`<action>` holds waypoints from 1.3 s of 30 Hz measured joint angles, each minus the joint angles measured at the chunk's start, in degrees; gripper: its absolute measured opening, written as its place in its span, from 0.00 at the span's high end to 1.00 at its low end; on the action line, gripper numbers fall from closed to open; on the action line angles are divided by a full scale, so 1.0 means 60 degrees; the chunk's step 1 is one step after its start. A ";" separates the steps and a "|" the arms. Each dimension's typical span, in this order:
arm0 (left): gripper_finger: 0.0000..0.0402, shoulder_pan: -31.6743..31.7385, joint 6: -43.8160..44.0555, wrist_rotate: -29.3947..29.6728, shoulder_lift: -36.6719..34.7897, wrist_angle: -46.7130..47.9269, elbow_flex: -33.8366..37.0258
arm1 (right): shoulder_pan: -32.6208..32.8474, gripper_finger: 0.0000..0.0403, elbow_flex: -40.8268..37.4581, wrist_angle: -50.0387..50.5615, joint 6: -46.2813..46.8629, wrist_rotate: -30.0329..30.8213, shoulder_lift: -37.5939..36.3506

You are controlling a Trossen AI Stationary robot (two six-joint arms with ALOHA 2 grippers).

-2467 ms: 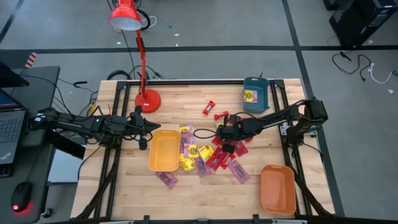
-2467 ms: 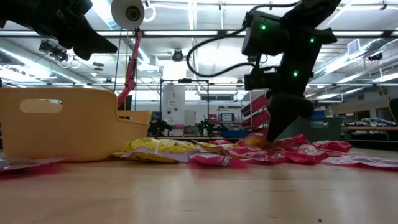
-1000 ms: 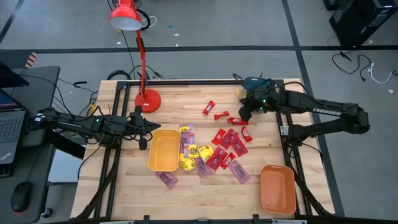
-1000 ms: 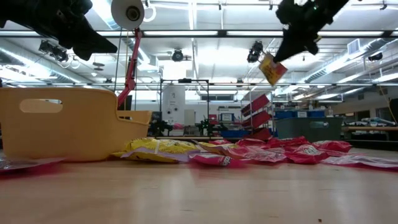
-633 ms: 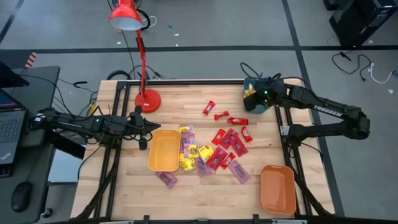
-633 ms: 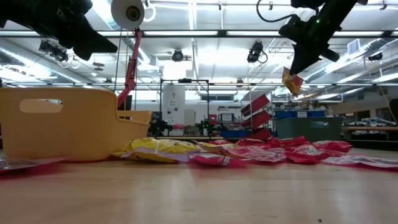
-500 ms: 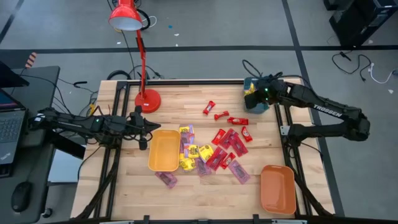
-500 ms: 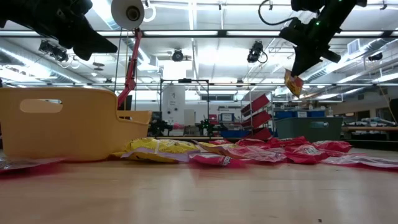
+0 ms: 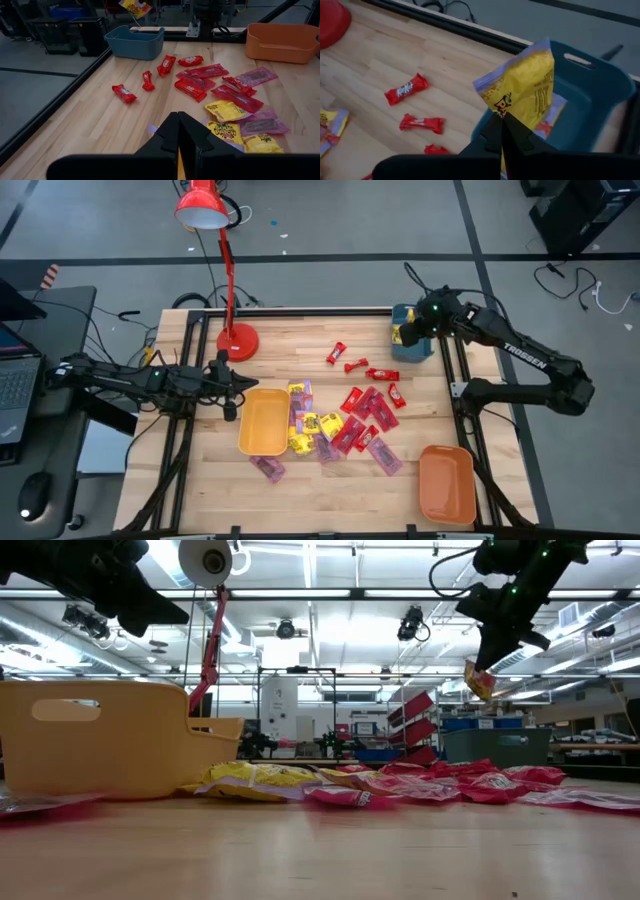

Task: Sort candy
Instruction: Put the yellow candy pack into the blue bin

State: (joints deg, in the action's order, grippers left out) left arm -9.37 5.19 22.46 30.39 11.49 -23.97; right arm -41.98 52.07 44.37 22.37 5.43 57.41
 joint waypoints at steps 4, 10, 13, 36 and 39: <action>0.98 0.0000 0.0015 0.0000 -0.0001 -0.0007 0.0000 | -0.0467 1.00 -0.0627 -0.0791 -0.0174 -0.0838 0.0011; 0.98 0.0000 0.0160 -0.0004 0.0000 -0.0015 0.0000 | -0.1018 1.00 -0.1584 -0.1874 0.0019 -0.1672 0.0011; 0.98 0.0000 0.0160 -0.0004 -0.0001 -0.0018 0.0000 | -0.1286 1.00 -0.1898 -0.1936 0.0087 -0.1779 0.0011; 0.98 0.0000 0.0157 -0.0004 -0.0002 -0.0007 0.0000 | -0.2839 1.00 -0.3724 -0.4489 0.0995 -0.3423 0.0011; 0.98 0.0000 0.0156 -0.0004 -0.0004 -0.0007 0.0000 | -0.2845 1.00 -0.3730 -0.4505 0.0955 -0.3423 0.0011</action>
State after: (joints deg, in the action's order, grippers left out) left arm -9.37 6.12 22.44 30.37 11.44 -23.97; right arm -59.05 29.69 17.34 28.10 -15.11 57.47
